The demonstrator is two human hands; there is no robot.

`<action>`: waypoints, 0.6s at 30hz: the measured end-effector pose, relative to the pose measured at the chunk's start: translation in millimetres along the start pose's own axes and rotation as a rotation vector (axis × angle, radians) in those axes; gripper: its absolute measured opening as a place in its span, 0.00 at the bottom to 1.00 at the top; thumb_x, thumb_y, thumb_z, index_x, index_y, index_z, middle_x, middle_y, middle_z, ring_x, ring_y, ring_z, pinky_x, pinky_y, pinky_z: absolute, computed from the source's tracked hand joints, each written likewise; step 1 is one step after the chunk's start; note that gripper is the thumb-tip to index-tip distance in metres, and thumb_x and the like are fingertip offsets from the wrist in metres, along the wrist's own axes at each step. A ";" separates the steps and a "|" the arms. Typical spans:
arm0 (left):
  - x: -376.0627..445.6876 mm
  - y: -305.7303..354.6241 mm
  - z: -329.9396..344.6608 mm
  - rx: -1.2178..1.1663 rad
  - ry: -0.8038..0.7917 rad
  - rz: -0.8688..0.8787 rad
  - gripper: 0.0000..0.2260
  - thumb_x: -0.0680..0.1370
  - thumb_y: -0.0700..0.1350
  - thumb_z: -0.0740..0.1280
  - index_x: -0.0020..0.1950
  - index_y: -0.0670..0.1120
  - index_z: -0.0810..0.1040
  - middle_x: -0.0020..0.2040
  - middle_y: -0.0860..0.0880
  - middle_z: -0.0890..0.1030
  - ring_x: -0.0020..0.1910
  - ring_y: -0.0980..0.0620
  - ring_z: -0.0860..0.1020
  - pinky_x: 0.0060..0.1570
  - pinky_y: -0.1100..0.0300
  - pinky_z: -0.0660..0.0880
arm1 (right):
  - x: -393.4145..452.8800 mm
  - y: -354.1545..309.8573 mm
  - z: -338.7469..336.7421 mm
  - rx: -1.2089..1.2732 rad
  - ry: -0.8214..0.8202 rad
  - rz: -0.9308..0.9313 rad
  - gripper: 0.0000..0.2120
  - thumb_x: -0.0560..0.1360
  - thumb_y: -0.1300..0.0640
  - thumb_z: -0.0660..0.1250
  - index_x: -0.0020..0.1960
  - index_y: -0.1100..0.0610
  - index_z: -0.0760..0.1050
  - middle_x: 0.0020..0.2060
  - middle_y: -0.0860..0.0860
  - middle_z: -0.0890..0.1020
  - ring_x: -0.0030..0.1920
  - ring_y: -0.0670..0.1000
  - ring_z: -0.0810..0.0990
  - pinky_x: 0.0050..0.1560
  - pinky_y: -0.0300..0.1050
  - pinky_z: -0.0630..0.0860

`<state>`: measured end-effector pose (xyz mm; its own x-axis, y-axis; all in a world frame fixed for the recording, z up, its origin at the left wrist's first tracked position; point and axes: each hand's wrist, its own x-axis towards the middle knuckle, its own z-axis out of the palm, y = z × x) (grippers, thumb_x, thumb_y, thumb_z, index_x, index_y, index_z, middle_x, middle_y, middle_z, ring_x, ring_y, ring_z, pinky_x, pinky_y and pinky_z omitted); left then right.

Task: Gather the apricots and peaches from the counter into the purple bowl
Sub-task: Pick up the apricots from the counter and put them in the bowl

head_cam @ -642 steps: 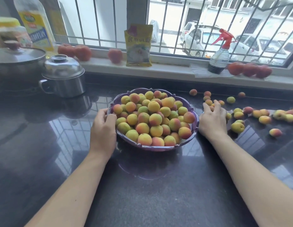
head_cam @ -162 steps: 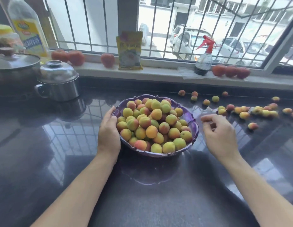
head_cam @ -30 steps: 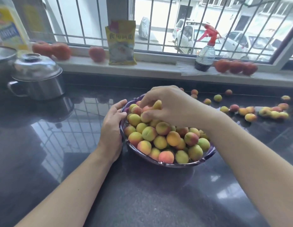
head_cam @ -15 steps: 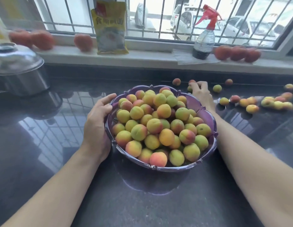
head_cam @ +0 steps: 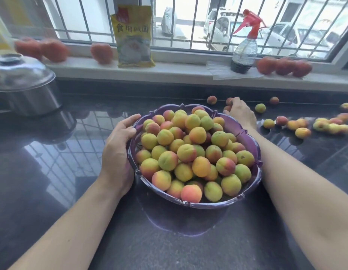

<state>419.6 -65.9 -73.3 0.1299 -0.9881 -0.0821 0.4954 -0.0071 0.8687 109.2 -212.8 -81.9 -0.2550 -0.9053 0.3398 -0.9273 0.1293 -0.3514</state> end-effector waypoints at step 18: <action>-2.2 1.5 2.0 -0.018 0.021 -0.005 0.13 0.84 0.38 0.60 0.66 0.44 0.79 0.61 0.38 0.86 0.64 0.37 0.83 0.60 0.45 0.81 | -70.3 -77.1 -177.8 1.084 -0.390 -0.211 0.12 0.75 0.57 0.73 0.59 0.57 0.82 0.53 0.55 0.86 0.54 0.55 0.86 0.56 0.46 0.81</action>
<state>418.3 -64.0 -70.9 0.1455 -0.9846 -0.0974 0.5118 -0.0093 0.8590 149.9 -87.2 76.4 0.1518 -0.9547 0.2561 -0.1739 -0.2808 -0.9439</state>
